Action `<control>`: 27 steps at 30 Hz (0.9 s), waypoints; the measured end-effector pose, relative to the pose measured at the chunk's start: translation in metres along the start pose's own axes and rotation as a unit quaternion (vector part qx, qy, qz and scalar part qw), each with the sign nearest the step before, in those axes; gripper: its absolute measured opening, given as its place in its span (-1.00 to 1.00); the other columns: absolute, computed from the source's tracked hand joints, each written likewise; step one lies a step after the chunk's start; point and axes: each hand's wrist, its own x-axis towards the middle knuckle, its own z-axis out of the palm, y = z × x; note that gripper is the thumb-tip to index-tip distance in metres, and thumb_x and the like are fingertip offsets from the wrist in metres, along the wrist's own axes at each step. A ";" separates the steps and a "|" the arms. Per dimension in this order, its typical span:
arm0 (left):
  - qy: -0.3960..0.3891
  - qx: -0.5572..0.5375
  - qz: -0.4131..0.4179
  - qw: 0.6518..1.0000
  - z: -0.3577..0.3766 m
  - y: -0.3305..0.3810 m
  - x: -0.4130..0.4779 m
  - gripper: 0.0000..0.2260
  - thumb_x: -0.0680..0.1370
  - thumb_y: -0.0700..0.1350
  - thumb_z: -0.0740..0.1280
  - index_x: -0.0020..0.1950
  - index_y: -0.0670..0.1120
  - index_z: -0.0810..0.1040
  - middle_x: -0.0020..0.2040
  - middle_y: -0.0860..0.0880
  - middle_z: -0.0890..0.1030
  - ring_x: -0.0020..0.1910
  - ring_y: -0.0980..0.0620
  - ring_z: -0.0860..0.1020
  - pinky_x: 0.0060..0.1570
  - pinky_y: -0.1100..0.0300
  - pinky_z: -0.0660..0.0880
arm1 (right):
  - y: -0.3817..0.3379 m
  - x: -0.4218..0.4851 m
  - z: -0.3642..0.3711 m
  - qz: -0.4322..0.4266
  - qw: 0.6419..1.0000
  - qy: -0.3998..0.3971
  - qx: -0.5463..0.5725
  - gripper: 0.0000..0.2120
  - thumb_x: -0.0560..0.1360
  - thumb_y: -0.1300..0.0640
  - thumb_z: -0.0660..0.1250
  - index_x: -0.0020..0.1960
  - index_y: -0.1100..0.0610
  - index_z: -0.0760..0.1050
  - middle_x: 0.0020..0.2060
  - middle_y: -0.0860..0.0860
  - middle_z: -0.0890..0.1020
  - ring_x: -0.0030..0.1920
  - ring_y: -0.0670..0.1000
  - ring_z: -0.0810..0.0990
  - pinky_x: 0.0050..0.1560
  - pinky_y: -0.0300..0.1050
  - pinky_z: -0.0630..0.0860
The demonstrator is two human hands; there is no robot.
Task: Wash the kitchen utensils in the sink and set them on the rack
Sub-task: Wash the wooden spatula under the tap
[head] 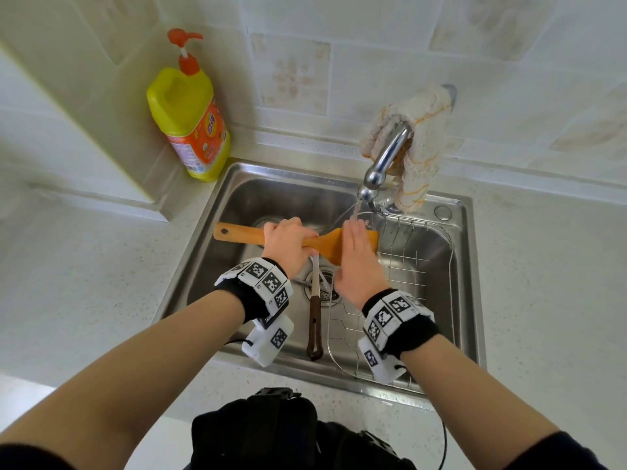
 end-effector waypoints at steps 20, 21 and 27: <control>0.004 -0.108 -0.068 0.992 -0.003 0.005 0.011 -0.79 0.56 0.05 0.24 0.11 0.04 0.58 0.03 0.02 0.61 0.14 -0.03 0.49 0.27 -0.05 0.19 | 0.004 -0.005 0.006 -0.072 0.993 0.008 -0.095 -0.20 0.49 0.23 0.20 0.50 0.24 -0.28 0.51 0.15 -0.23 0.51 0.11 -0.26 0.51 -0.01 -0.20; 0.001 -0.110 -0.068 0.992 -0.002 0.007 0.011 -0.78 0.56 0.05 0.24 0.14 0.04 0.57 0.06 0.02 0.61 0.16 -0.03 0.49 0.29 -0.06 0.18 | 0.009 -0.004 0.004 -0.076 0.993 0.008 -0.094 -0.20 0.49 0.24 0.21 0.50 0.23 -0.28 0.51 0.14 -0.22 0.51 0.10 -0.25 0.51 -0.02 -0.21; -0.020 -0.092 -0.071 0.993 -0.002 0.000 0.010 -0.68 0.56 0.07 0.24 0.27 0.00 0.50 0.18 -0.03 0.56 0.24 -0.07 0.45 0.35 -0.07 0.14 | 0.013 -0.001 -0.001 0.002 0.997 0.013 -0.078 -0.20 0.50 0.25 0.21 0.50 0.25 -0.29 0.51 0.17 -0.22 0.51 0.12 -0.23 0.51 -0.02 -0.19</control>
